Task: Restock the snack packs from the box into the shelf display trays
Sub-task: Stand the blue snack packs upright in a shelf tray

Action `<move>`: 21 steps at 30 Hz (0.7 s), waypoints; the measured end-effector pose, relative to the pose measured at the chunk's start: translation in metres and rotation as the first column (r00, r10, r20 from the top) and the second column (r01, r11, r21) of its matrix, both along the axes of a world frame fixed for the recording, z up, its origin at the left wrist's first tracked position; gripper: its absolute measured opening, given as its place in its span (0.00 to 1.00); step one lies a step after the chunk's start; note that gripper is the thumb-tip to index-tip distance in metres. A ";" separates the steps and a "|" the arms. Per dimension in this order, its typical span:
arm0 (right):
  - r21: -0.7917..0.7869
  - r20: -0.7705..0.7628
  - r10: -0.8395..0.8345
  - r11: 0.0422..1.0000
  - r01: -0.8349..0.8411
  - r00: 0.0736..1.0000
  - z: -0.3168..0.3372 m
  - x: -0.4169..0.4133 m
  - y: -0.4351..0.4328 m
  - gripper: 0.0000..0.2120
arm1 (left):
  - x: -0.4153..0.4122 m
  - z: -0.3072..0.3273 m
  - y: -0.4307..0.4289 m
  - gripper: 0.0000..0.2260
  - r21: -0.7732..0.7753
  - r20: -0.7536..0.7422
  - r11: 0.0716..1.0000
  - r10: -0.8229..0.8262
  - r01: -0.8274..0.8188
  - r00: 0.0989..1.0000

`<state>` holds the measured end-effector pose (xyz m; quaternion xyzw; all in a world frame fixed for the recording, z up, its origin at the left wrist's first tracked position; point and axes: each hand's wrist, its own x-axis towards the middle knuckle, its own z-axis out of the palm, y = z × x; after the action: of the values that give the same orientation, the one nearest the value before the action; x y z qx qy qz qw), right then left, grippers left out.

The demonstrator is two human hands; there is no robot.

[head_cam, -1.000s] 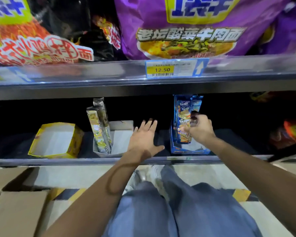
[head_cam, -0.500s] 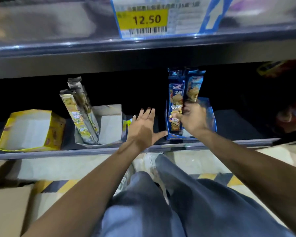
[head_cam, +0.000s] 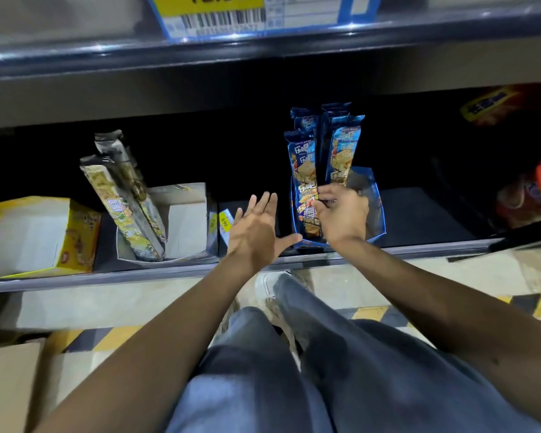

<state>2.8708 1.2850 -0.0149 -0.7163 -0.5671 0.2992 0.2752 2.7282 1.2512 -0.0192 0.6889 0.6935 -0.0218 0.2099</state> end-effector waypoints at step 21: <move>-0.024 0.312 0.230 0.972 -0.234 0.922 0.078 0.006 -0.023 0.24 | -0.042 0.079 -0.010 0.39 0.115 -0.052 0.992 0.059 -0.053 0.997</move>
<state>2.8766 1.2623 0.0627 -0.6806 -0.6863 0.2086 0.1494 2.6866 1.2415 0.0600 0.6792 0.7181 0.0045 0.1516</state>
